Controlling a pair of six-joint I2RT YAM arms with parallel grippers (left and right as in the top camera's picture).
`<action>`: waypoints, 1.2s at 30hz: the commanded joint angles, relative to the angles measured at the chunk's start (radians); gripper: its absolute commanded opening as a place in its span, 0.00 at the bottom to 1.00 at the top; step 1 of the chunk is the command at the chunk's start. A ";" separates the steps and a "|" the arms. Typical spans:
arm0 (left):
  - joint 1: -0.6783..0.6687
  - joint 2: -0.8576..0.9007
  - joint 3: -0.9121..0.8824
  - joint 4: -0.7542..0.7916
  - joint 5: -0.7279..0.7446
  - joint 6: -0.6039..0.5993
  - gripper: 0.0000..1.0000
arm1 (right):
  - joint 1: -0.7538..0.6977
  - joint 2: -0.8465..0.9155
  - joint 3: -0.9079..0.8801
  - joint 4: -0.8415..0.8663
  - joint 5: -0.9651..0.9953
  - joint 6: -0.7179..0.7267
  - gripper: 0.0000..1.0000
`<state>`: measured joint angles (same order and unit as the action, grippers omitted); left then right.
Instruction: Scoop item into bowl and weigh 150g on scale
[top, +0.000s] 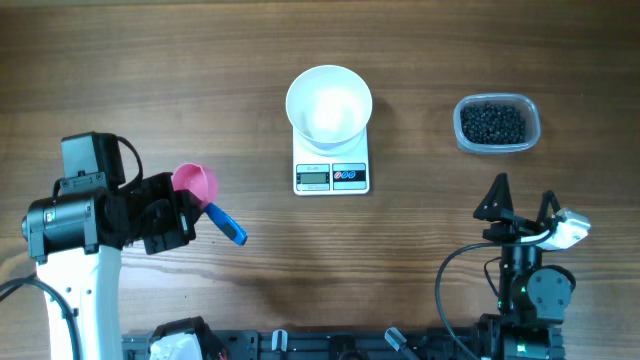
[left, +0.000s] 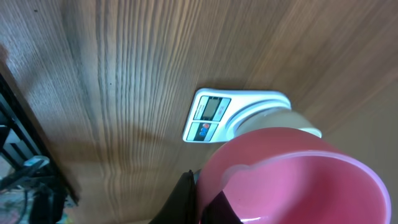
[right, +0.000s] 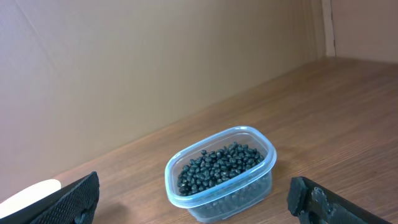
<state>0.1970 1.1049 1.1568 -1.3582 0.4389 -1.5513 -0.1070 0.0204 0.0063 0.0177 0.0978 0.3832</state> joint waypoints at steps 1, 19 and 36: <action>-0.006 0.014 0.003 0.000 -0.039 -0.089 0.04 | 0.003 -0.004 0.000 0.020 -0.114 0.348 1.00; -0.006 0.121 0.003 -0.001 -0.040 -0.100 0.04 | 0.003 0.244 0.117 0.180 -0.858 0.659 1.00; -0.006 0.121 0.003 0.018 -0.040 -0.112 0.04 | 0.113 0.940 1.094 -0.748 -0.838 0.036 1.00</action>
<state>0.1970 1.2213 1.1568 -1.3529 0.4126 -1.6444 -0.0704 0.9184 1.0145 -0.6937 -0.8291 0.5274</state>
